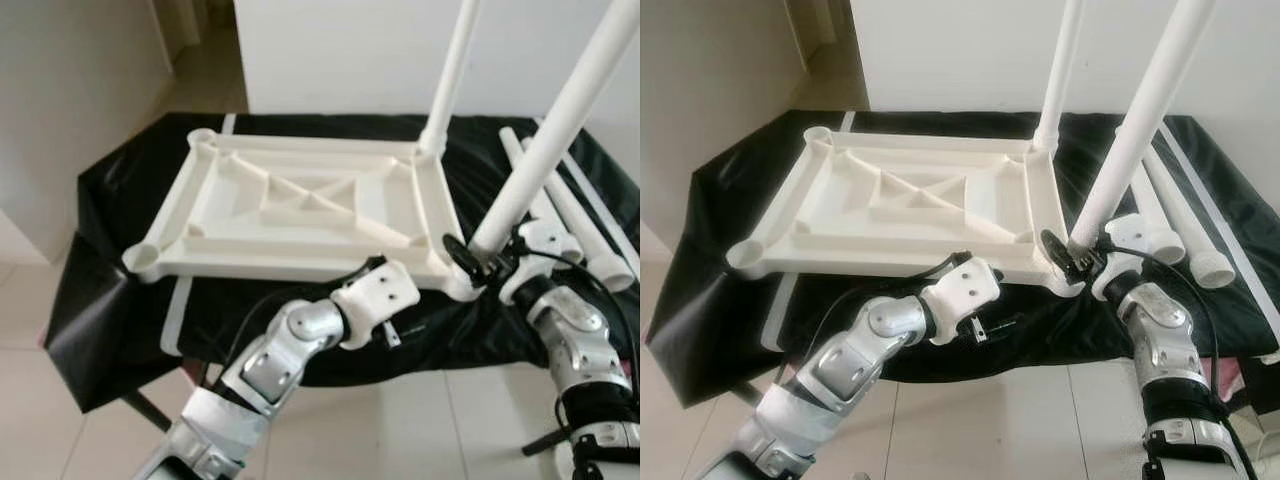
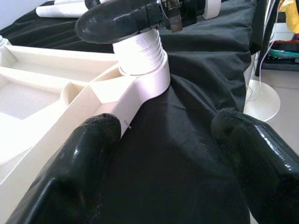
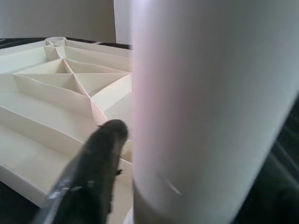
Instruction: Building children table
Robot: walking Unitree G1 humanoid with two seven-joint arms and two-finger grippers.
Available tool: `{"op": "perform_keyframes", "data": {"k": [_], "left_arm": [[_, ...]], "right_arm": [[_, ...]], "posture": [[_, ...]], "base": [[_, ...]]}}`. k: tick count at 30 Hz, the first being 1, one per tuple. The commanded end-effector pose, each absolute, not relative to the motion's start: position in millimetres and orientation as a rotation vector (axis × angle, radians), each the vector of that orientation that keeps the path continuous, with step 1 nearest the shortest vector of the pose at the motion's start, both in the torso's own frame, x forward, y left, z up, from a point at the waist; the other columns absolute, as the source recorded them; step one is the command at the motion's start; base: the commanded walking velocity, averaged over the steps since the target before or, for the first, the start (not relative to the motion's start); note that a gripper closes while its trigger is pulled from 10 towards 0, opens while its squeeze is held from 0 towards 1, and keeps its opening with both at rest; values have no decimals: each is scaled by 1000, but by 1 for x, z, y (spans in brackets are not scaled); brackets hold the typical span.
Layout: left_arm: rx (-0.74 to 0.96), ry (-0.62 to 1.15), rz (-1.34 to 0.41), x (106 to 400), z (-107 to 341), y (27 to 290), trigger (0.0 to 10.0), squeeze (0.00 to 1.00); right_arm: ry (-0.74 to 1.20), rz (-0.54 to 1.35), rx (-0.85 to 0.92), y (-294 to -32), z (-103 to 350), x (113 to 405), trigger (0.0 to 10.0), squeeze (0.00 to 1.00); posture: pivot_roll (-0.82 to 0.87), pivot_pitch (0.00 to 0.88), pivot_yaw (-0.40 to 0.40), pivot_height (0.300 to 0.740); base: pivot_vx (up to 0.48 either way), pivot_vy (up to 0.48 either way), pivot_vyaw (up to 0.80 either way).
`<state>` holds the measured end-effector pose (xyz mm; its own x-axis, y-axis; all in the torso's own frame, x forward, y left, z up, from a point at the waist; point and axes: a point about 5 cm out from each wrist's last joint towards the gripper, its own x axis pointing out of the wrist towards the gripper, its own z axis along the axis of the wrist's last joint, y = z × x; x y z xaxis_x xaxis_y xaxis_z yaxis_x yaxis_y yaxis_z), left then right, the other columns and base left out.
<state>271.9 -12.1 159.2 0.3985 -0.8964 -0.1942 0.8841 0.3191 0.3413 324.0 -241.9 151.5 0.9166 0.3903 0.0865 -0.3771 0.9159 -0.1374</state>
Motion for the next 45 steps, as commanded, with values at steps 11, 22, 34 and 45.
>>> {"op": "perform_keyframes", "data": {"k": [11,22,34,45], "left_arm": [[430,-56,-1083,278,163,-10,10000,0],[424,-64,-1088,279,166,-12,10000,0],[417,-65,-1060,284,168,-11,10000,0],[423,-63,-1014,289,168,-5,10000,0]], "right_arm": [[-54,378,-76,-254,137,321,0,0],[-12,199,-3,-255,124,317,10000,0],[15,-59,69,-233,120,316,10000,0],[61,-561,214,-204,110,294,10000,0]], "posture": [[-78,11,7,740],[-89,25,6,740],[-88,43,-10,740],[-84,51,-20,740]], "base": [[0,0,0],[0,0,0],[0,0,0],[0,0,0]]}}
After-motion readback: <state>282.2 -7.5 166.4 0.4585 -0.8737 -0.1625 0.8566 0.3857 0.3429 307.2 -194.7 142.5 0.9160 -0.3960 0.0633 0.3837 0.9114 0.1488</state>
